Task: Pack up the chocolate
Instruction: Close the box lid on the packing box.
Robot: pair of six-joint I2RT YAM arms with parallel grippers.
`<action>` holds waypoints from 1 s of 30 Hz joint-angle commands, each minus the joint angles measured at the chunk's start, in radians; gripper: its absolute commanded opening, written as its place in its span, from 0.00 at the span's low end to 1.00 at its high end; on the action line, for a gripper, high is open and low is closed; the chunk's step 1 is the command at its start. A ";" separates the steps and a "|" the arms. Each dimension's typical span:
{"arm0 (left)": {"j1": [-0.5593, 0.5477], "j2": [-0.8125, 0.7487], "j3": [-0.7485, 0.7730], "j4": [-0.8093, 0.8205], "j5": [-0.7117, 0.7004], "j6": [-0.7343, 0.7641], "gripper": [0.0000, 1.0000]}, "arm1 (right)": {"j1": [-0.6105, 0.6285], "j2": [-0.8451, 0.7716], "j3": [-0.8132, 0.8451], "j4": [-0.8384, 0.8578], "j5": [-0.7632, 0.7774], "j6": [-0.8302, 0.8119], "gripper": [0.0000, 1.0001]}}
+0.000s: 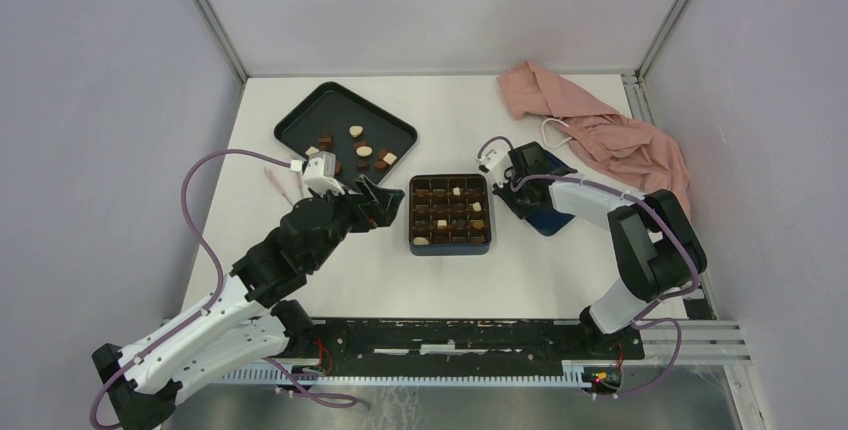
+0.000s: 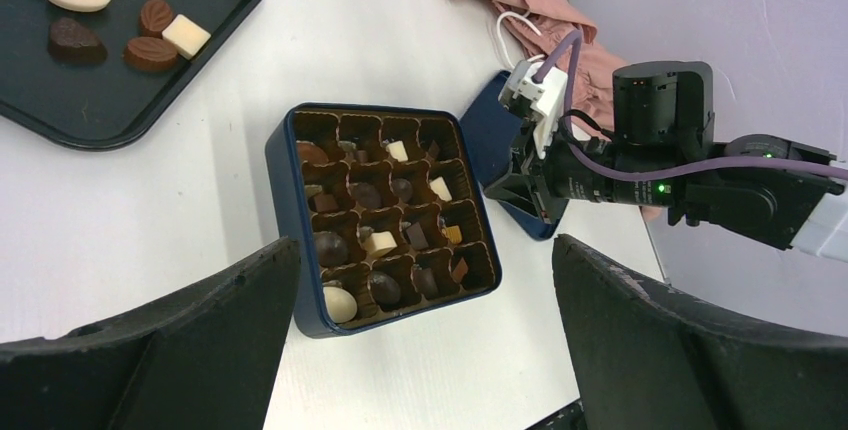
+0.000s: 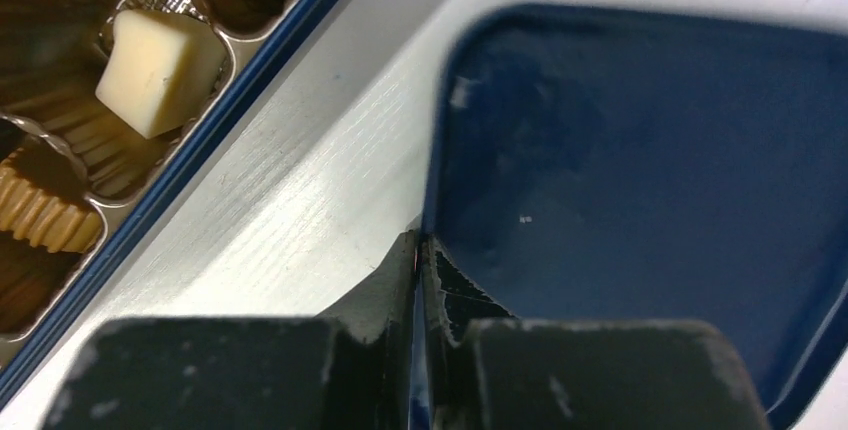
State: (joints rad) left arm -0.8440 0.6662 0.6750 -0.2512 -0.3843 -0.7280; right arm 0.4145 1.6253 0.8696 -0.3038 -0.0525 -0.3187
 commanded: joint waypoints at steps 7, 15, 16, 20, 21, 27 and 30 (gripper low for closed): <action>-0.002 -0.010 0.045 -0.013 -0.044 0.059 1.00 | 0.007 -0.004 0.040 -0.059 -0.007 -0.055 0.10; -0.003 -0.004 0.022 0.030 -0.005 0.045 1.00 | 0.007 0.072 0.069 -0.108 0.018 -0.080 0.26; -0.003 -0.003 0.016 0.037 0.000 0.043 1.00 | 0.007 0.073 0.071 -0.108 0.019 -0.082 0.25; -0.003 -0.003 -0.011 0.074 0.030 0.051 1.00 | 0.006 0.071 0.080 -0.122 0.020 -0.089 0.09; -0.003 -0.005 -0.020 0.087 0.045 0.067 1.00 | 0.006 0.061 0.083 -0.122 0.016 -0.089 0.02; -0.002 -0.023 -0.048 0.198 0.215 0.215 1.00 | -0.043 -0.053 0.097 -0.136 -0.117 -0.112 0.00; -0.003 -0.012 -0.015 0.206 0.297 0.302 1.00 | -0.094 -0.139 0.094 -0.141 -0.239 -0.144 0.00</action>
State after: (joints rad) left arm -0.8440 0.6579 0.6266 -0.1459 -0.2249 -0.5941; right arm 0.3798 1.6234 0.9344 -0.4267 -0.1341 -0.4171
